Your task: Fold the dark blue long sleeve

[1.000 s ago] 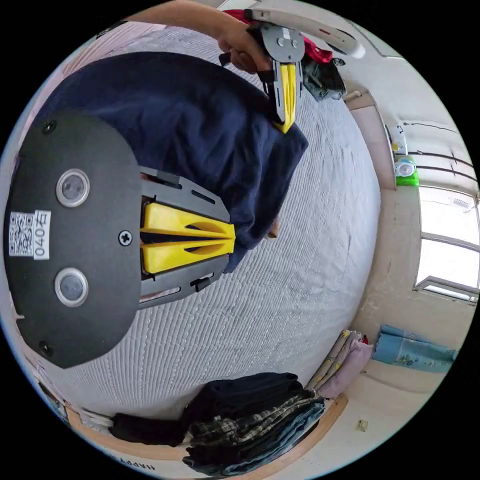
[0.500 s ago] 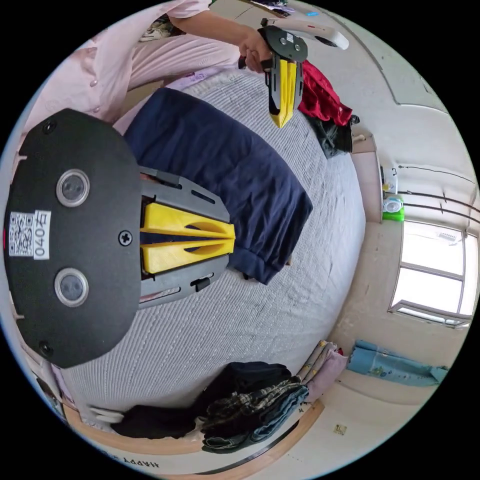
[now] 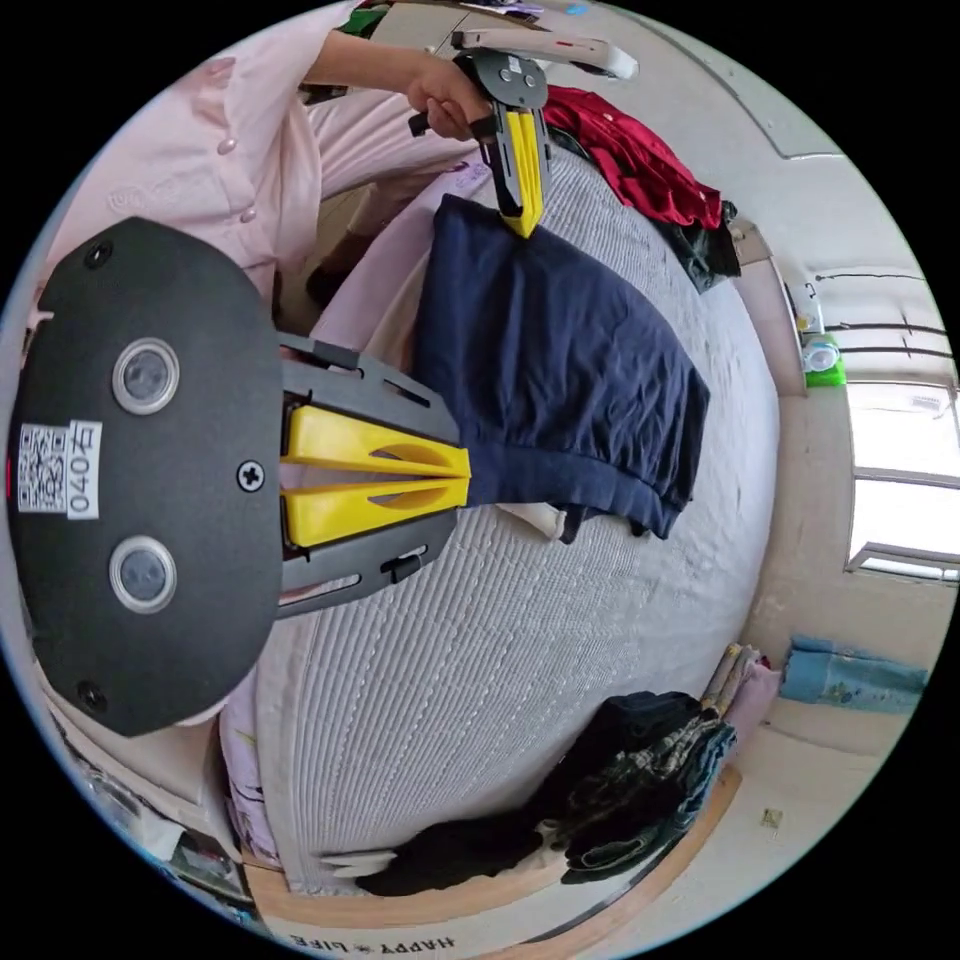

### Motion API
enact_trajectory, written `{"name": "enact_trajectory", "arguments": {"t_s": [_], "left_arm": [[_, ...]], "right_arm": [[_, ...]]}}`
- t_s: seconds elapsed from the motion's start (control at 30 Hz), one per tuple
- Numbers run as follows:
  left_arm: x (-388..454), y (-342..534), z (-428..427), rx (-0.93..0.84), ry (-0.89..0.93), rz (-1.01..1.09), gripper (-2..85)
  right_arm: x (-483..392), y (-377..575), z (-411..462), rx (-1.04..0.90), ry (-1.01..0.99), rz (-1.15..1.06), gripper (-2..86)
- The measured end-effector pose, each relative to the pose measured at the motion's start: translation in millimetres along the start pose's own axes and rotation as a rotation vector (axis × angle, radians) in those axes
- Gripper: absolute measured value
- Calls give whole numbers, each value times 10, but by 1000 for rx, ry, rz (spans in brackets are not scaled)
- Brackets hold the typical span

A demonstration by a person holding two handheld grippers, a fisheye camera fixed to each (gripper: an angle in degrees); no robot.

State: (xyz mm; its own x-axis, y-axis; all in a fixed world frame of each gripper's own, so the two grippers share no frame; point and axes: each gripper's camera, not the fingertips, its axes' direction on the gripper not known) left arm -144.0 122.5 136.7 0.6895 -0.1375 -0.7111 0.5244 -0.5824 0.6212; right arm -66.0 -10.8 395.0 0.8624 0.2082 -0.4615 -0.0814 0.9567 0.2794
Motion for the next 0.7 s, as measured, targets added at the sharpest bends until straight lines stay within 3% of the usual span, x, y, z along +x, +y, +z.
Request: {"name": "enact_trajectory", "arguments": {"t_s": [0.13,0.23,0.27,0.33,0.47,0.63,0.7], "left_arm": [[35,161,-70,19,-52,19,-9],[13,329,376,-89,-27,28,-9],[-54,408,385,-31,6,13,-9],[-240,413,315,-80,63,-76,-9],[-499,594,29,-25,-79,-132,-7],[-656,716,235,-91,89,-198,23],[-758,785,273,-62,266,-250,60]], "right_arm": [[-29,40,-182,88,-29,-67,-10],[-43,84,322,-110,-50,-127,-10],[4,125,349,-89,-55,-123,-10],[101,101,262,-137,-49,-98,-9],[281,189,-75,-34,63,-94,-8],[706,210,-46,-23,-270,24,33],[842,215,-76,-3,-350,51,68]]}}
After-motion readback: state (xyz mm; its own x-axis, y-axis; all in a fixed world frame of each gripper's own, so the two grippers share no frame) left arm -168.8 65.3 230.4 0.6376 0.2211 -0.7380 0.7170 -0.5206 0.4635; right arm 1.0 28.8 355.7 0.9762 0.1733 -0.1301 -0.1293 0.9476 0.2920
